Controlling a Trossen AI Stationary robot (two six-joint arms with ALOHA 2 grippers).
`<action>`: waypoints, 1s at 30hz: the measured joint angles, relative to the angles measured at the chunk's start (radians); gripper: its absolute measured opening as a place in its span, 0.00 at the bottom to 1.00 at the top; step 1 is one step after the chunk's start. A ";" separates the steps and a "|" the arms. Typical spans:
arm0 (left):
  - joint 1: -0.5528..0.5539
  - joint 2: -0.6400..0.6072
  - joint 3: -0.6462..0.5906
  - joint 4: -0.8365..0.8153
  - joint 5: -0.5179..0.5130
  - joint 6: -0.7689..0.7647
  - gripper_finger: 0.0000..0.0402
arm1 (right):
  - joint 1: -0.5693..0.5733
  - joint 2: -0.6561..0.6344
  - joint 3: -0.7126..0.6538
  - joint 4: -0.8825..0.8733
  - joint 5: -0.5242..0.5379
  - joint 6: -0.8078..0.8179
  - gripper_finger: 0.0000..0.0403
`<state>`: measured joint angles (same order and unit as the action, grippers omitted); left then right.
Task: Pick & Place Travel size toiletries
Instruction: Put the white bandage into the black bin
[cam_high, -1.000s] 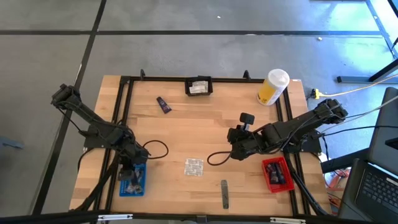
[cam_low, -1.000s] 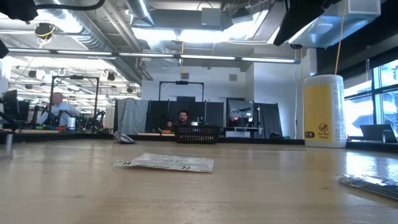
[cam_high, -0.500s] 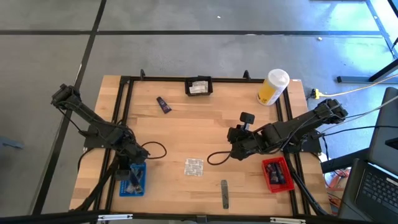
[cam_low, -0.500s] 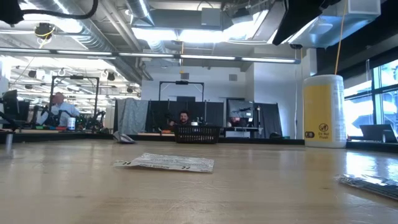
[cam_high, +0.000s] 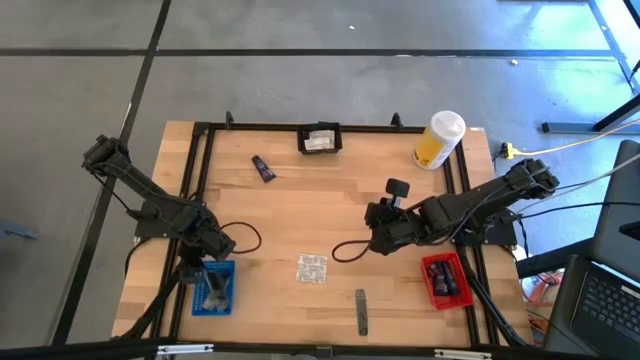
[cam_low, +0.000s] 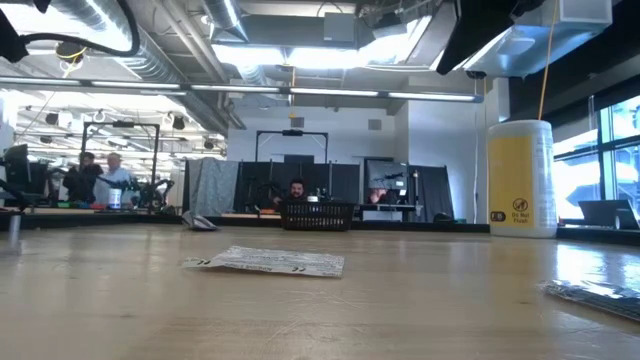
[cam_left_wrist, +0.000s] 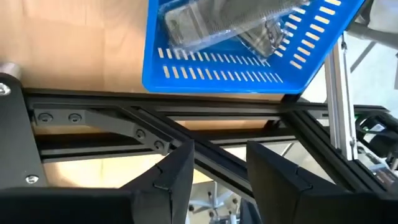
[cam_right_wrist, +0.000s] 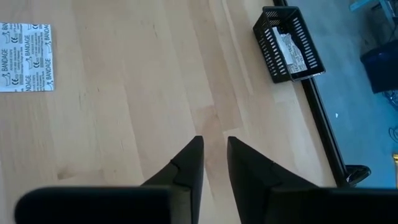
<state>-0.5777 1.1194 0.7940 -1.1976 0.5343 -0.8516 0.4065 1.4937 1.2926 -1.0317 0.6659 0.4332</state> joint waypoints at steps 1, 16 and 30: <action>0.000 0.000 0.000 0.002 0.000 0.000 0.34 | 0.000 0.000 0.000 0.000 0.000 -0.001 0.19; 0.145 0.000 0.000 0.124 0.010 -0.131 0.32 | 0.000 0.000 0.000 0.130 -0.045 -0.075 0.15; 0.372 0.000 0.000 0.802 -0.212 0.294 0.32 | 0.000 0.000 0.000 0.135 -0.054 -0.082 0.14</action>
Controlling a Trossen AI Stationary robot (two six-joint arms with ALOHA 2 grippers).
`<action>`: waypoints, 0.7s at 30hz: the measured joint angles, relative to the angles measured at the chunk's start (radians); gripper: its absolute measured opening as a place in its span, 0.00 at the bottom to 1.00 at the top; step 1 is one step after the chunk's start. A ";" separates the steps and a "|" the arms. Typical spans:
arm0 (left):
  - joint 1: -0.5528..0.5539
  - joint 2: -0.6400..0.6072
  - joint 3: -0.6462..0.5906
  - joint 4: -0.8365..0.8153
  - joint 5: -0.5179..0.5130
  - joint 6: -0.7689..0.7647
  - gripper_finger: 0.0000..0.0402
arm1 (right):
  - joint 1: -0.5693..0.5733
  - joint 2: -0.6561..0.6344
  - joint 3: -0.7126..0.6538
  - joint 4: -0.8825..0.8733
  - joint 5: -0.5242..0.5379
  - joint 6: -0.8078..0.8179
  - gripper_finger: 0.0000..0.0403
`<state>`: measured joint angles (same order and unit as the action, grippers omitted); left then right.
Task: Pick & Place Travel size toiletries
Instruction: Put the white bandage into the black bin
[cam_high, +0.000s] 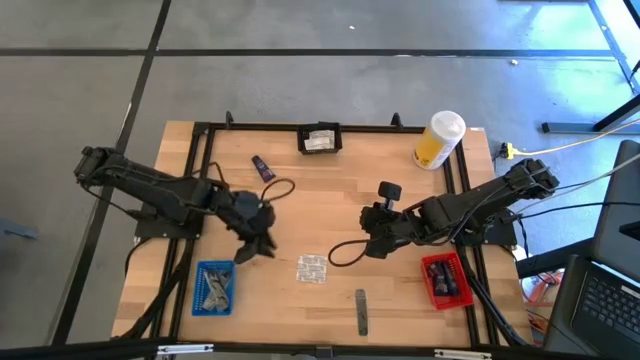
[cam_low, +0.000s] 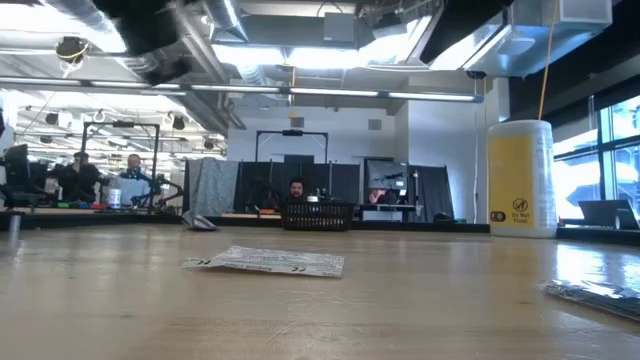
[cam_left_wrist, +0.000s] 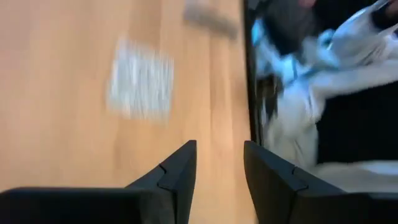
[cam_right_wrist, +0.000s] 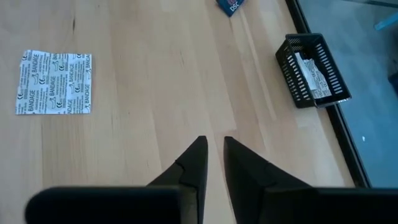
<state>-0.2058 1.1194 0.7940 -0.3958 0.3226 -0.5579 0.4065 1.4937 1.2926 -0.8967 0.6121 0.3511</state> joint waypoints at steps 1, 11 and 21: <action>0.011 0.000 0.000 0.053 -0.018 0.059 0.32 | 0.000 0.001 0.000 0.000 0.000 0.003 0.14; 0.048 0.014 0.000 0.248 -0.215 0.408 0.32 | 0.003 0.098 0.000 0.087 -0.051 -0.023 0.19; 0.045 0.202 0.000 0.240 -0.231 0.382 0.32 | 0.004 0.164 0.000 0.172 -0.161 -0.071 0.18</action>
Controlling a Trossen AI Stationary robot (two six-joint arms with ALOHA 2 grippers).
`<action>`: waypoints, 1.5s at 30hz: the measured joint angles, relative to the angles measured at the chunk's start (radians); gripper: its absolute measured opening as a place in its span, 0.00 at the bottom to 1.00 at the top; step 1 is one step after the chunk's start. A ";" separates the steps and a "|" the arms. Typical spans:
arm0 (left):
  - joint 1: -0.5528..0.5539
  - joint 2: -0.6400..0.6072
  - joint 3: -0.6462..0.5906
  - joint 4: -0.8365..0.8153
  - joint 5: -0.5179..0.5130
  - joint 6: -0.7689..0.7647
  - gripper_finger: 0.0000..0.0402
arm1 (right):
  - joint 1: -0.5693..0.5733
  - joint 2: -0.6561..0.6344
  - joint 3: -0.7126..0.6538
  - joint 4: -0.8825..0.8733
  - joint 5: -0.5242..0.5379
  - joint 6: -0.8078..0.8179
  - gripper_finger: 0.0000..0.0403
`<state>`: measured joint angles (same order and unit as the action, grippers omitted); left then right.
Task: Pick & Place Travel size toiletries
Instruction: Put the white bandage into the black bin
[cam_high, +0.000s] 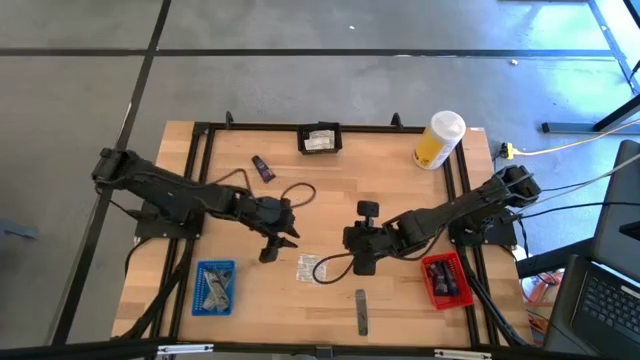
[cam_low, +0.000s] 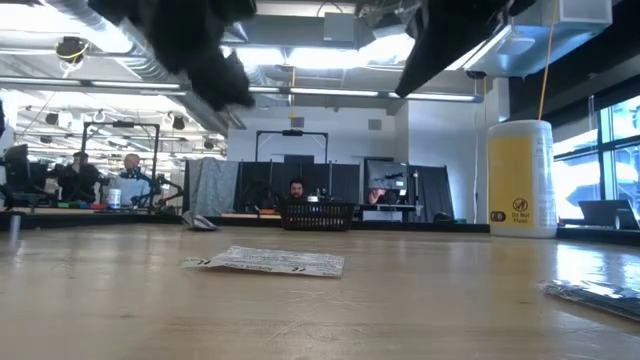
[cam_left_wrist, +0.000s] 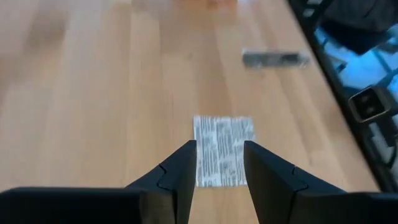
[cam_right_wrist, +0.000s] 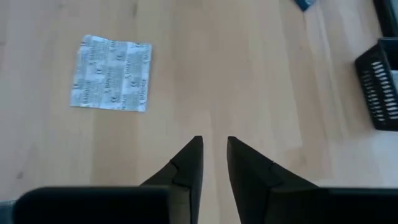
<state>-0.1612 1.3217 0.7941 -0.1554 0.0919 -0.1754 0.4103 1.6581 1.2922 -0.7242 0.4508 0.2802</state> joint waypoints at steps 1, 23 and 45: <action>0.000 0.025 0.000 0.001 0.003 -0.002 0.32 | 0.002 0.000 0.000 0.000 -0.003 0.000 0.18; -0.002 0.345 0.001 0.272 0.065 -0.032 0.32 | 0.018 0.000 0.000 -0.054 0.056 0.024 0.20; -0.038 0.458 0.001 0.338 -0.008 -0.036 0.32 | 0.019 0.000 0.000 -0.059 0.057 0.025 0.18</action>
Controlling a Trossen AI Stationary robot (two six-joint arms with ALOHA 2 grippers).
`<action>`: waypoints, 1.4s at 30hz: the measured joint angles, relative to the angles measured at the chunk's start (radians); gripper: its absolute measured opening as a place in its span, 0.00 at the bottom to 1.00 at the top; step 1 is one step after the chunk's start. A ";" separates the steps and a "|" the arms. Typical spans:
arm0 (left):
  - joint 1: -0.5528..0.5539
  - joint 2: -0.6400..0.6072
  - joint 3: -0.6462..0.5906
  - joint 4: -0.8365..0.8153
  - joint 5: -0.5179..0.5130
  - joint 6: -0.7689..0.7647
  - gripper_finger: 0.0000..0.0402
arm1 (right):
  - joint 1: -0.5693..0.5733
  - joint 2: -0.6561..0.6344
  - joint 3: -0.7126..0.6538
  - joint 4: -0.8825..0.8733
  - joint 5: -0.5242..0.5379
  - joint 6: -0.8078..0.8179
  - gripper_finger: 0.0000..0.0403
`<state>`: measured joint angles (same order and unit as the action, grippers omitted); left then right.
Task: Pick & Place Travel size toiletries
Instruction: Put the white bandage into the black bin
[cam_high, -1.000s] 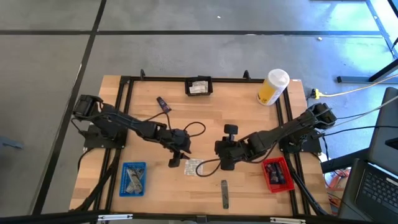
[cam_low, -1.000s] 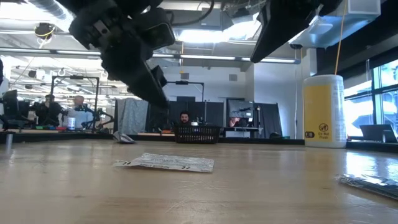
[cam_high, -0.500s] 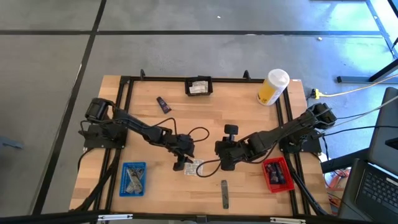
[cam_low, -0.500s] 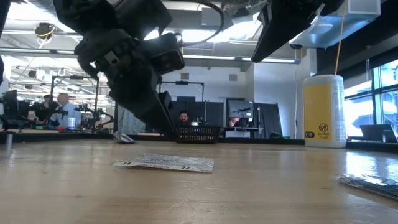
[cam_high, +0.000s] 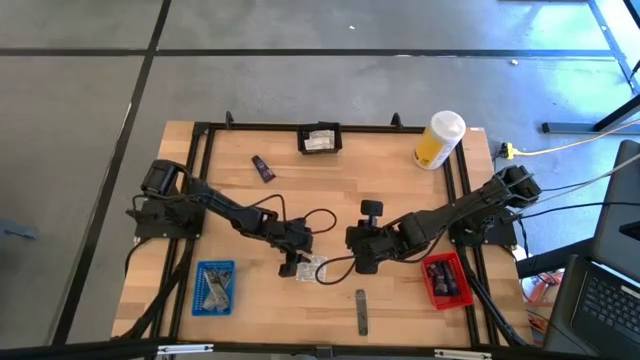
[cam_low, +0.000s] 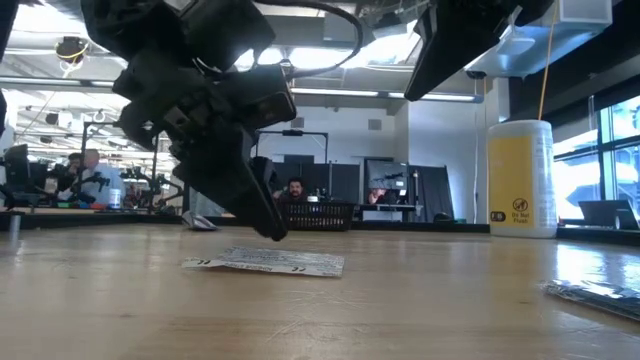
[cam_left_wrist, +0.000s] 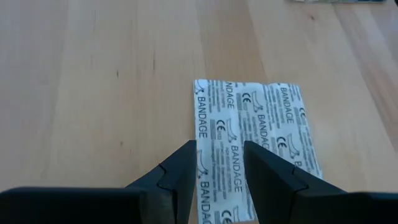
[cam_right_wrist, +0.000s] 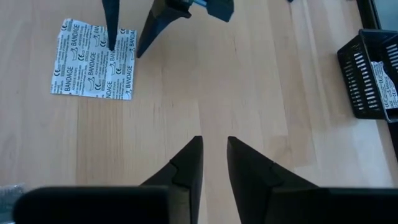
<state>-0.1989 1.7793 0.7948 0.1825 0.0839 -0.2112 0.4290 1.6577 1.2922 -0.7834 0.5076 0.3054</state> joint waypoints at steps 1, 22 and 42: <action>-0.003 0.004 0.000 -0.001 -0.001 0.000 0.32 | 0.000 0.000 0.000 0.000 0.000 0.000 0.18; -0.033 0.014 0.000 -0.047 -0.064 -0.010 0.31 | 0.000 0.000 0.000 -0.003 -0.003 0.000 0.16; -0.054 0.036 0.000 -0.002 -0.065 -0.015 0.00 | 0.000 0.000 0.001 -0.021 -0.003 0.000 0.14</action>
<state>-0.2527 1.8149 0.7944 0.1802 0.0190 -0.2258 0.4292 1.6573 1.2928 -0.8043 0.5049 0.3052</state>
